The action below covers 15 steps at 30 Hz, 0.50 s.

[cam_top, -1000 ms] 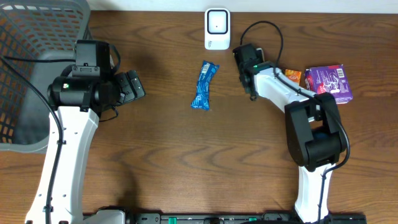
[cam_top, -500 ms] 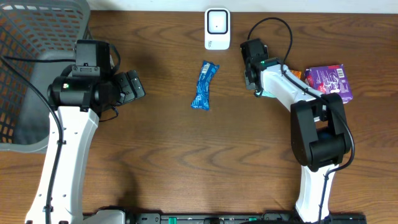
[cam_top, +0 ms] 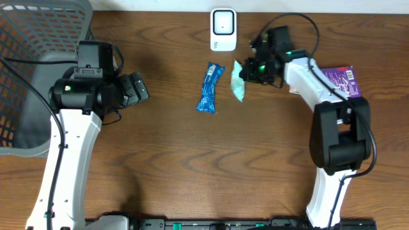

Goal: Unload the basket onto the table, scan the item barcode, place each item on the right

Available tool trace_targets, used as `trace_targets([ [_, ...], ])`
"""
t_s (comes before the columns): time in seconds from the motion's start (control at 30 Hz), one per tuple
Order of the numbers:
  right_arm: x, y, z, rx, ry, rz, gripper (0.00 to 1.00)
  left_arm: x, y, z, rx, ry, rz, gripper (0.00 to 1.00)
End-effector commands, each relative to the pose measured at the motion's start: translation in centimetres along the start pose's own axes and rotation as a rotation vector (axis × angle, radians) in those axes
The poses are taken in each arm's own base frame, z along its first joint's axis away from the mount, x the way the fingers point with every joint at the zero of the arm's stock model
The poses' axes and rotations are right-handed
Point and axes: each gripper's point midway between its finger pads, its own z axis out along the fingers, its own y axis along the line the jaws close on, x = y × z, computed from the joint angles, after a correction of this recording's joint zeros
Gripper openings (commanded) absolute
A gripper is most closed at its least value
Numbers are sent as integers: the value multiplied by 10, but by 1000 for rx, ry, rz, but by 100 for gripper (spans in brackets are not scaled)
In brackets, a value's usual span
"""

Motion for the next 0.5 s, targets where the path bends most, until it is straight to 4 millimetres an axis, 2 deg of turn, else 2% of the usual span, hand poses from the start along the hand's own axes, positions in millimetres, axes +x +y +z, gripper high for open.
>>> trace_targets([
  [0.0, -9, 27, -31, -262, 5, 69, 1, -2, 2, 0, -12, -6, -4, 98],
  [0.13, -9, 5, -36, -301, -6, 156, 1, -2, 2, 0, -12, -6, -4, 98],
  [0.3, 6, -29, -27, -229, -8, 200, 1, -2, 2, 0, -12, -6, -4, 98],
  [0.37, 10, -27, -23, -220, 1, 170, 1, -2, 2, 0, -12, -6, -4, 98],
  [0.47, 13, -12, -18, -231, 8, 116, 1, -2, 2, 0, -12, -6, -4, 98],
])
